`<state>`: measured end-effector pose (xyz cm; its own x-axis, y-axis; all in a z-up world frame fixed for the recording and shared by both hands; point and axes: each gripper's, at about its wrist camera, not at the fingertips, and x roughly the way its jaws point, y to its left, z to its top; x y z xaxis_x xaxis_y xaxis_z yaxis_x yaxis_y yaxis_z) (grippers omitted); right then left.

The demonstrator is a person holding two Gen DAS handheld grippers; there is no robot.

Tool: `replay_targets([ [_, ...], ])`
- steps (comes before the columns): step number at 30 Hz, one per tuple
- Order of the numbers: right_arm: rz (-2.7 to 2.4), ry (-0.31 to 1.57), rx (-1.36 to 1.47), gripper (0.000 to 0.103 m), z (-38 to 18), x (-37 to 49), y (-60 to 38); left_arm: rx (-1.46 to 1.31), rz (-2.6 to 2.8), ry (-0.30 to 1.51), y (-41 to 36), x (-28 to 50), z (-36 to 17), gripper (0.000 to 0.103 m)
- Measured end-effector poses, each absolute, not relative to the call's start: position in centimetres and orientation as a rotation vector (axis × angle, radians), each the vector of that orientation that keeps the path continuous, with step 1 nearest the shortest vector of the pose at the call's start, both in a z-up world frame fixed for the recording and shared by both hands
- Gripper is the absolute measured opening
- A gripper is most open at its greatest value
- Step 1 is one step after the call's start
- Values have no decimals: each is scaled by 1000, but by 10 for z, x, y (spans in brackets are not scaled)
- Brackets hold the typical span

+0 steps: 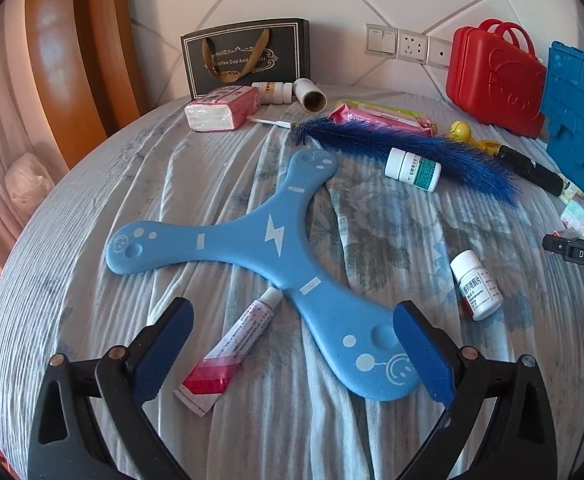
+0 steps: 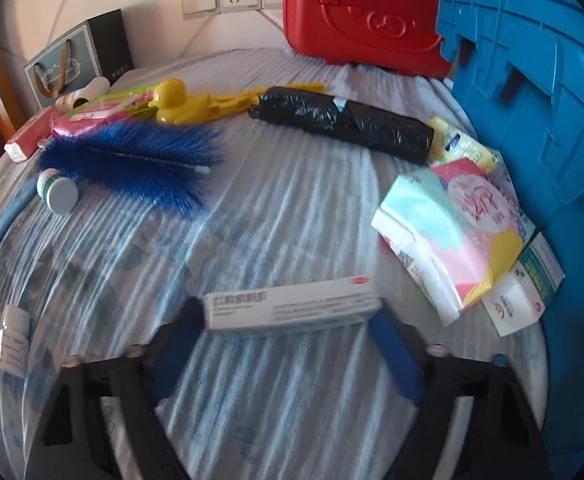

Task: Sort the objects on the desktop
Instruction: 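Grasp the white eye-ointment box with the right gripper, then grasp the white pill bottle with the left gripper while the right holds the box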

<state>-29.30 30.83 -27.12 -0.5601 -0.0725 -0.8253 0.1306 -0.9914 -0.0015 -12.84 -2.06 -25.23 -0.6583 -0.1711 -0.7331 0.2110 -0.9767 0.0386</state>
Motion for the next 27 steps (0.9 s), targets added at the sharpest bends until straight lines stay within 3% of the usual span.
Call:
replay_targets([
  [12,-2719,77,1321,73,-259,-279,315,1189,-2788,66,42,-152,-247,102],
  [21,-2684,104,1280,73,-241,-267,320,1284,-2770,73,84,-187,-272,102],
  [24,-2657,96,1281,73,-244,-265,319,1319,-2771,80,87,-192,-278,90],
  [27,-2635,79,1290,73,-249,-265,318,1348,-2732,92,86,-195,-284,90],
])
